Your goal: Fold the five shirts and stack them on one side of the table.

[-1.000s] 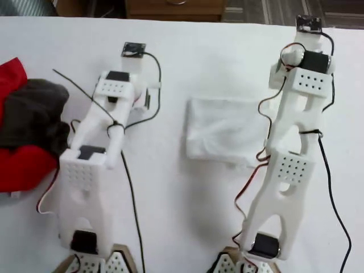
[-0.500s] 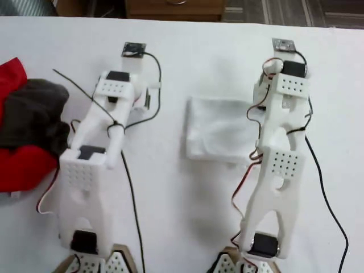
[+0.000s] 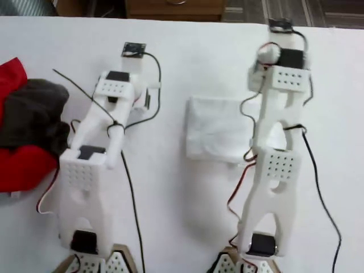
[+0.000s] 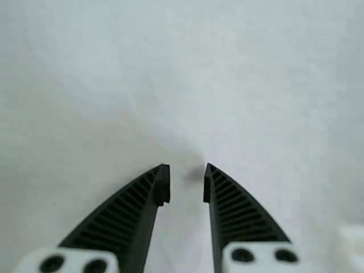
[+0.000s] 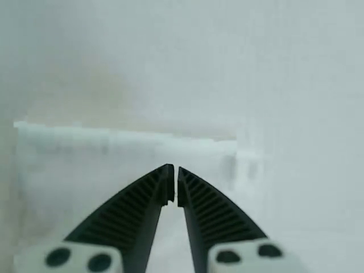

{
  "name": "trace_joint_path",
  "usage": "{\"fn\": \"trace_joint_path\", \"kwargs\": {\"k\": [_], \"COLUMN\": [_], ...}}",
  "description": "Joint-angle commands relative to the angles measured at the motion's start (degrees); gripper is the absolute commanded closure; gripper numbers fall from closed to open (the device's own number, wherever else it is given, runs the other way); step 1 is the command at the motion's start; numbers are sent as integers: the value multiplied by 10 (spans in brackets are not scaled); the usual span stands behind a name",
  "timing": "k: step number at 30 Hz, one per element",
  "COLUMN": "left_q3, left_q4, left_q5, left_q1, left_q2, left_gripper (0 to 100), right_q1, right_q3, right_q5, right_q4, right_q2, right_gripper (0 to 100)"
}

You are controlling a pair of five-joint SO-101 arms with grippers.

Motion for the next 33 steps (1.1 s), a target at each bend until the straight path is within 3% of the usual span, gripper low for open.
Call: {"fn": "trace_joint_path", "kwargs": {"k": [1,11,24,33], "left_q3": [0,-12,-18,-18], "left_q4": [-16,-17,-14,-15], "left_q5": [7,23,23,23], "left_q1": [-8,-7,-7,-6], "left_q2": [-35,-9,-4,-4], "left_gripper": [872,872,872,872], "right_q1": [-46,-118,-185,-182], "right_q3": [99,358,772,876], "right_q5": [2,2,31,37], "right_q4": [14,-27,-251,-281], "right_q2": [-112,-320,-471,-488], "right_gripper": [978,978,978,978]}}
